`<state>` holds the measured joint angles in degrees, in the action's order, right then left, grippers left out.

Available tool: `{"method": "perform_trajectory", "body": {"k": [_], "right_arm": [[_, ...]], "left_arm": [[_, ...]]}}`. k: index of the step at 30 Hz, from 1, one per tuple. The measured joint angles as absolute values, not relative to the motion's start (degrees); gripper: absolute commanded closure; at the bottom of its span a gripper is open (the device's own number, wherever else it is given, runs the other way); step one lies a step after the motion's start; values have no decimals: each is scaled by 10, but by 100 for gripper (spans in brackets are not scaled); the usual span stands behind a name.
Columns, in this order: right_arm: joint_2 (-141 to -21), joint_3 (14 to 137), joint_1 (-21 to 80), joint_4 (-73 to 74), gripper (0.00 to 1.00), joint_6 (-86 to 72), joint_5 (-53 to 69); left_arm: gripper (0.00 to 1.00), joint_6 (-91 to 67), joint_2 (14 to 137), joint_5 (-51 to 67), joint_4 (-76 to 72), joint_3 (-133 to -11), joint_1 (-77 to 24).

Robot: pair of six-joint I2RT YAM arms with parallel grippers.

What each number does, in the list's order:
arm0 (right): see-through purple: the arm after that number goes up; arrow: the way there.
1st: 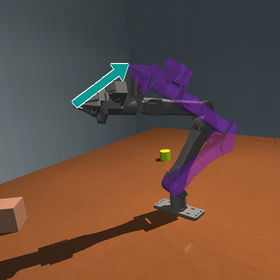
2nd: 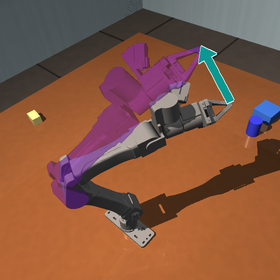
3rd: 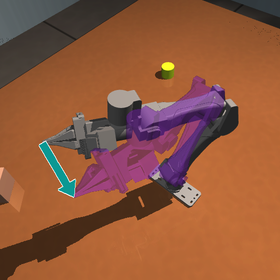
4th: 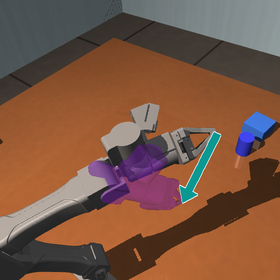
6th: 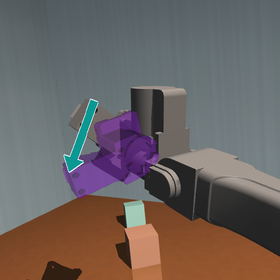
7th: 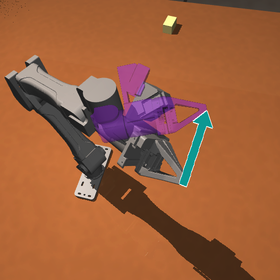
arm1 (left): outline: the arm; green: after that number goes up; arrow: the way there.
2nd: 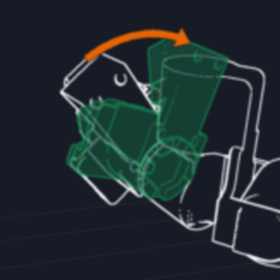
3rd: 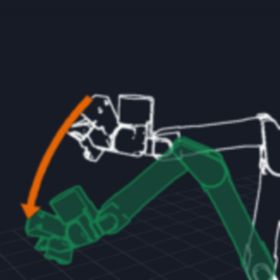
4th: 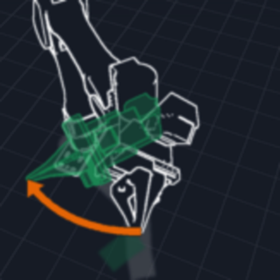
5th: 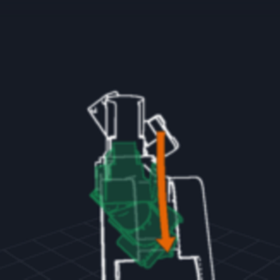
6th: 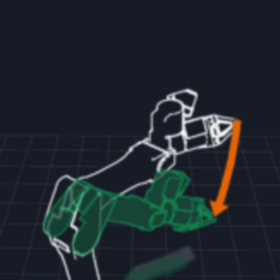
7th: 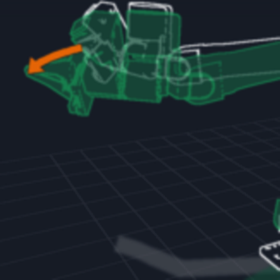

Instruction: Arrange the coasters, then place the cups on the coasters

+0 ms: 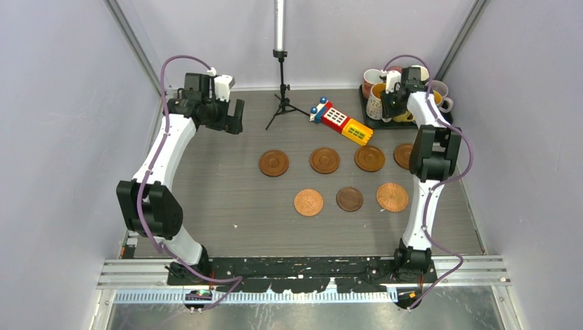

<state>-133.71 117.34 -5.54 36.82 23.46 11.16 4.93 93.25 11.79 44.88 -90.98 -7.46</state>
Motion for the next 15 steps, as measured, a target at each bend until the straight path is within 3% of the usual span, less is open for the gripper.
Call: {"method": "perform_trajectory", "body": {"k": [15], "right_arm": [[-1256, 1052, -59, 283, 100, 207, 118]], "left_arm": [[0, 47, 934, 122, 448, -910, -75]]}}
